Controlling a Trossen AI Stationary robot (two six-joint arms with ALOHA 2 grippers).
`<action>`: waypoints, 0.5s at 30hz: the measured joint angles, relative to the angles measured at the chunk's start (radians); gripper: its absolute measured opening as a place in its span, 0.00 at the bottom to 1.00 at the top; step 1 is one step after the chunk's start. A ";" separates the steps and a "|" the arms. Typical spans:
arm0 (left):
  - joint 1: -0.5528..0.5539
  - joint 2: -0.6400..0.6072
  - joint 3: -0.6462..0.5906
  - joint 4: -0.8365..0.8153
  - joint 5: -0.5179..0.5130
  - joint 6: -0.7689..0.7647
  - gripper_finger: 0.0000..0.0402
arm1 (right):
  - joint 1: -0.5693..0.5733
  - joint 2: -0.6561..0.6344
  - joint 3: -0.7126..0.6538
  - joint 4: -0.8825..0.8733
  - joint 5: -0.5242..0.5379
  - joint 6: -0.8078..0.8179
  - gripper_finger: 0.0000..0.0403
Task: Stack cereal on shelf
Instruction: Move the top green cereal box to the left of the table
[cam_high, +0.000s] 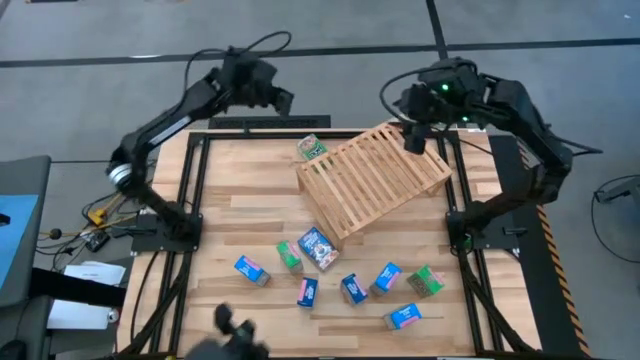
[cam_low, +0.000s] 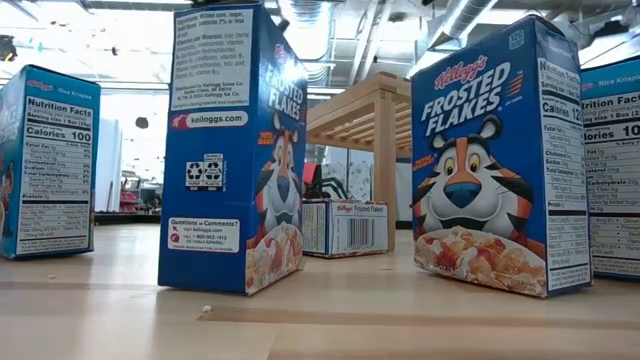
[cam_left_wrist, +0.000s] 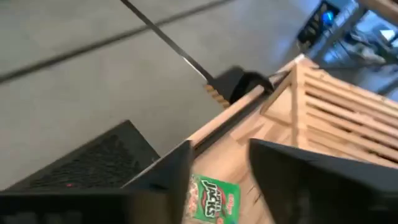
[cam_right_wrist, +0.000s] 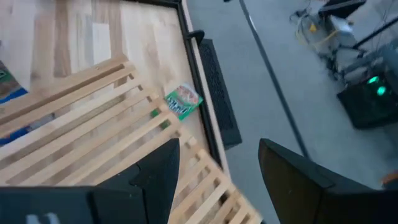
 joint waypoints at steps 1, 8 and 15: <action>0.019 0.037 0.006 0.025 0.055 0.006 0.15 | 0.000 -0.006 -0.001 -0.014 0.000 0.017 0.61; 0.056 0.250 0.005 0.092 0.243 0.030 0.01 | 0.000 -0.036 -0.001 -0.112 0.003 0.112 0.61; 0.036 0.358 0.006 0.109 0.308 0.052 0.00 | 0.000 -0.039 -0.001 -0.159 0.008 0.157 0.61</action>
